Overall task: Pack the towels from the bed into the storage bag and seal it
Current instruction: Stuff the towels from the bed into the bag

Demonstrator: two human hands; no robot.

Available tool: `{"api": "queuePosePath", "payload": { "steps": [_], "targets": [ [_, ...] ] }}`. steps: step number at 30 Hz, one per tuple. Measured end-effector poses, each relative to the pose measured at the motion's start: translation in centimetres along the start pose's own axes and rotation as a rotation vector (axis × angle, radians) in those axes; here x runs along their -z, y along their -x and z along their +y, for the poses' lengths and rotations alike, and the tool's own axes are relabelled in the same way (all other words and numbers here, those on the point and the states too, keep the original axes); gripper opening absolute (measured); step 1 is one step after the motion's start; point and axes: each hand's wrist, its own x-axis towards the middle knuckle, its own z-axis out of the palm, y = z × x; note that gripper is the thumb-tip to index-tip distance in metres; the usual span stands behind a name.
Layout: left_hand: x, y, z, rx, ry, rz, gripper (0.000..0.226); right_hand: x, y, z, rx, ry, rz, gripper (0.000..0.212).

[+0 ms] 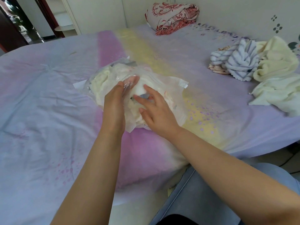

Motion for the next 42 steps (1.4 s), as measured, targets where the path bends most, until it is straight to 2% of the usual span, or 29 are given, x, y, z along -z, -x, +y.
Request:
{"api": "queuePosePath", "payload": {
  "steps": [3,4,8,11,14,16,17,20,22,25,28,30,31,32,34,35,38,42],
  "targets": [
    [-0.2,0.7,0.0,0.014,-0.036,-0.018,0.037,-1.3,-2.8,0.6,-0.078,0.124,-0.431,0.048],
    [-0.2,0.9,0.0,0.021,-0.045,-0.020,0.037,-1.9,-3.8,0.8,-0.096,0.170,-0.523,0.053],
    [-0.1,1.3,0.3,0.040,-0.032,-0.013,0.040,-3.3,-7.1,0.9,-0.171,0.203,-0.655,0.062],
    [-0.2,0.7,0.5,0.022,0.048,-0.019,0.041,-2.5,-6.8,0.7,-0.130,0.137,-0.564,0.051],
    [-0.8,0.0,-0.6,0.006,0.032,-0.026,0.034,0.5,-2.7,0.9,-0.074,-0.001,-0.281,0.032],
    [-1.6,-0.1,-1.7,-0.004,0.002,-0.013,0.033,3.3,1.3,1.8,-0.101,0.038,-0.052,0.026],
    [-2.1,-0.1,-2.2,-0.017,-0.014,-0.005,0.034,4.8,3.1,2.7,-0.165,0.061,0.052,0.026],
    [-3.8,-0.2,-3.3,-0.018,-0.084,0.013,0.034,9.3,6.4,6.9,-0.514,0.049,0.279,0.021],
    [-5.0,-0.3,-3.9,0.011,-0.208,0.032,0.039,12.0,7.2,10.8,-0.664,0.242,0.353,0.022],
    [-6.5,-0.4,-4.3,-0.060,-0.494,0.035,0.043,16.4,7.6,15.8,-0.952,0.563,0.393,0.040],
    [-7.2,-0.2,-4.7,-0.214,-0.744,0.015,0.041,19.4,7.7,18.8,-1.194,0.477,0.378,0.062],
    [-7.1,-0.2,-4.8,-0.248,-0.743,0.029,0.042,20.4,7.8,19.9,-1.312,0.390,0.295,0.080],
    [-6.9,-0.3,-4.8,-0.251,-0.719,0.030,0.044,20.8,7.8,20.3,-1.341,0.373,0.274,0.083],
    [-6.8,-0.3,-4.8,-0.249,-0.700,0.030,0.044,21.1,7.8,20.5,-1.345,0.362,0.271,0.076],
    [-6.7,-0.5,-4.8,-0.241,-0.687,0.025,0.044,21.9,7.3,20.1,-1.344,0.361,0.226,0.043],
    [-6.8,-0.6,-4.8,-0.232,-0.685,0.027,0.044,22.0,6.8,19.7,-1.326,0.350,0.184,0.034],
    [-7.1,-0.5,-4.9,-0.193,-0.644,0.040,0.041,20.8,4.7,16.2,-1.139,0.208,0.049,0.032],
    [-7.2,-0.6,-4.7,-0.165,-0.601,0.050,0.043,17.5,2.7,10.2,-0.897,0.005,-0.110,0.012]
  ]
}}
